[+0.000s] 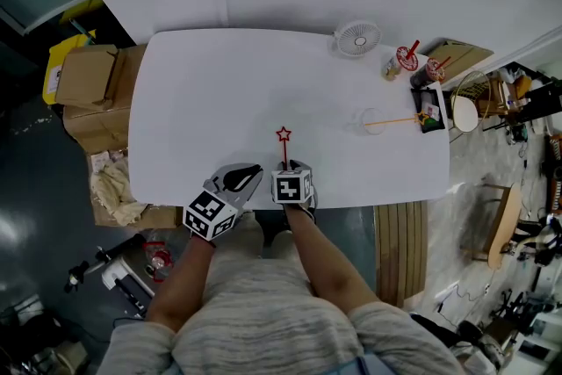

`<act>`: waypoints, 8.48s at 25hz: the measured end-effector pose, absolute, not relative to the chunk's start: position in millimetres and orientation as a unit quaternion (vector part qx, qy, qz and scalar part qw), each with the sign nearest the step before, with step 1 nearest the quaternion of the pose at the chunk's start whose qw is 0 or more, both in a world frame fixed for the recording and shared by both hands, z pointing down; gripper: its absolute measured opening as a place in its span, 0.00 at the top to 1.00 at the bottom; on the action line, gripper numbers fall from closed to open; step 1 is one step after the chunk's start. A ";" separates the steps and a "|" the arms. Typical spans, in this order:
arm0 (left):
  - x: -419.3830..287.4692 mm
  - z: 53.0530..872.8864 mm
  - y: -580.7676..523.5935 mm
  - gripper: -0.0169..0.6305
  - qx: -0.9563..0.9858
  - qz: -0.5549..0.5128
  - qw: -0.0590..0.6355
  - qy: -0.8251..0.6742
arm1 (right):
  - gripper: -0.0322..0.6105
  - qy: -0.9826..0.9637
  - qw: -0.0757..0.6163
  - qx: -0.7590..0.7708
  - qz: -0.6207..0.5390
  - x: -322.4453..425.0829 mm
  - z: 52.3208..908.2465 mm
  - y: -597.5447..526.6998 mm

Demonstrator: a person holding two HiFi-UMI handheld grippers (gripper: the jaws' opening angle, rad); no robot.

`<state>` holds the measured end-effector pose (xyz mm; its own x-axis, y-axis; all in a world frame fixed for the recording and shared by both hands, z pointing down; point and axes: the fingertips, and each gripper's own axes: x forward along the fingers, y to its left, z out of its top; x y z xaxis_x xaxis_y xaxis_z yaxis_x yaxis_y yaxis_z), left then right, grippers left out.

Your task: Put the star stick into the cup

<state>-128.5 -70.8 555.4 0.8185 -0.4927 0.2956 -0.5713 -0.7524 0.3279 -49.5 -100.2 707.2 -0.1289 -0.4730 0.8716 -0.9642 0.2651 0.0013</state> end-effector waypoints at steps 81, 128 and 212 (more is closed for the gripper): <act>-7.3 549.7 -77.9 0.95 0.939 0.132 0.196 -0.249 | 0.92 -0.750 -0.058 0.650 0.112 189.8 444.8 -244.2; 6.0 581.5 -81.9 0.95 0.930 0.128 0.235 -0.252 | 0.92 -0.729 0.020 0.668 0.146 206.8 558.6 -215.3; 74.1 416.6 0.8 0.95 0.967 0.011 0.086 -0.241 | 0.92 -0.882 0.017 0.447 0.145 146.1 424.9 -13.8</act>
